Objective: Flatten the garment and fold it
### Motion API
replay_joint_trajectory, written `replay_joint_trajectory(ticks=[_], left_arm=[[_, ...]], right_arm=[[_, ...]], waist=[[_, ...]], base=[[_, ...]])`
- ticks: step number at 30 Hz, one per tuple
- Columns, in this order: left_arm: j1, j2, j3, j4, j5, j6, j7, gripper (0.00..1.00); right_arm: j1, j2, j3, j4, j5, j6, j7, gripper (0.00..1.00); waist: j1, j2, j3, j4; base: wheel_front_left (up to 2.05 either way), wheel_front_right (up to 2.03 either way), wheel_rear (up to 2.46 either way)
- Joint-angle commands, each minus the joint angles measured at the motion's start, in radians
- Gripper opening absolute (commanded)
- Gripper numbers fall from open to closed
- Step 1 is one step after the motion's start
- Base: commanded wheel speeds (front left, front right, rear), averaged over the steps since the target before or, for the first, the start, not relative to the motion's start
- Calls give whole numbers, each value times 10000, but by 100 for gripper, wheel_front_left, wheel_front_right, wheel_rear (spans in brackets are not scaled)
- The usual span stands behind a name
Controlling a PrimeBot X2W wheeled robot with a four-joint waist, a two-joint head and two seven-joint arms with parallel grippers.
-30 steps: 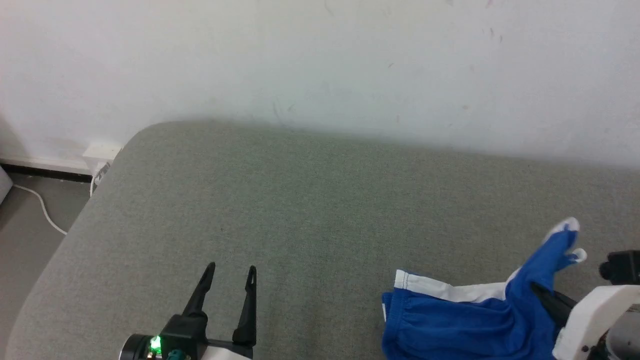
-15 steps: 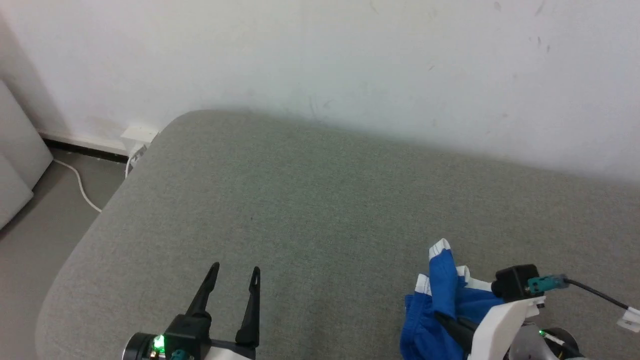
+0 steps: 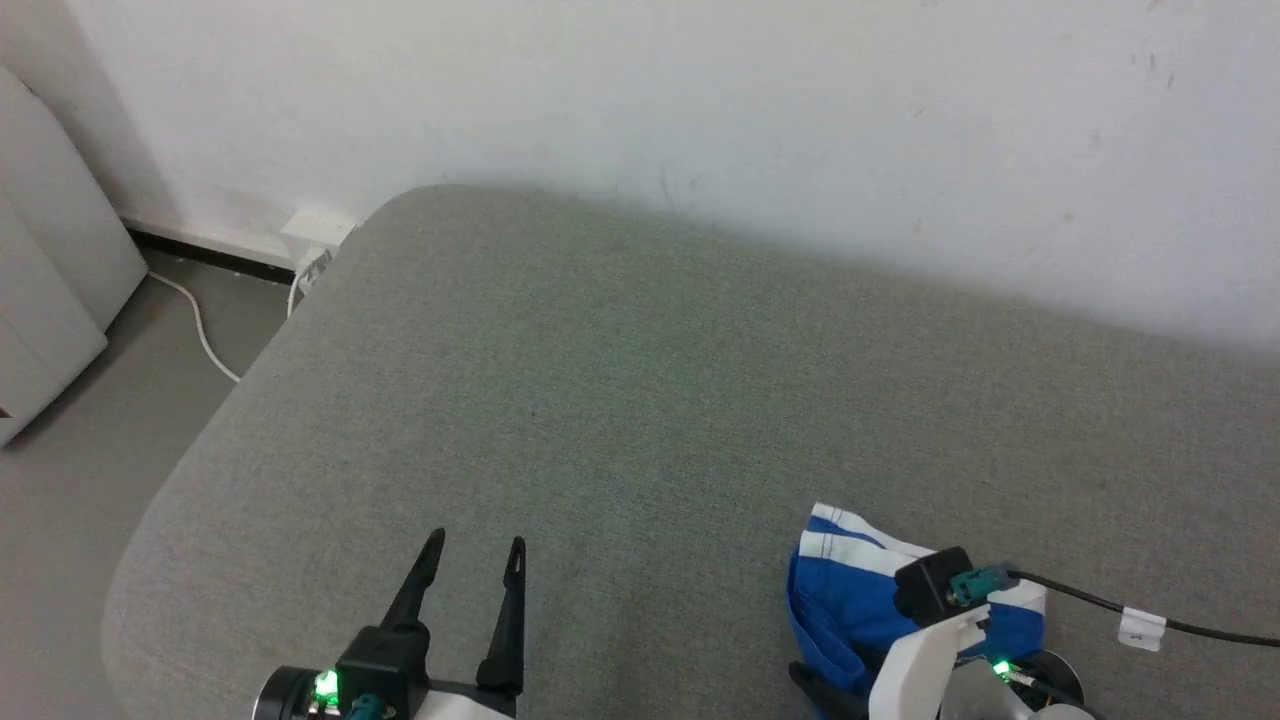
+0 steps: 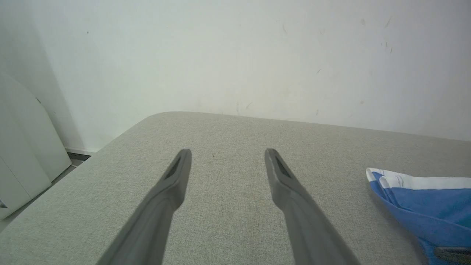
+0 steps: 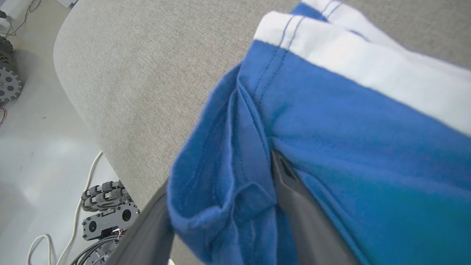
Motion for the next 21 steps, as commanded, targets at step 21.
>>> replay_joint_trajectory(ticks=[21], left_arm=[[96, -91, 564, -133, -259, -97, -47, 100]], right_arm=[[-1852, -2255, -764, -1038, -1656, -7, -3210, 100]], waist=[[-1, 0, -725, -2045]], base=[[0, 0, 0]])
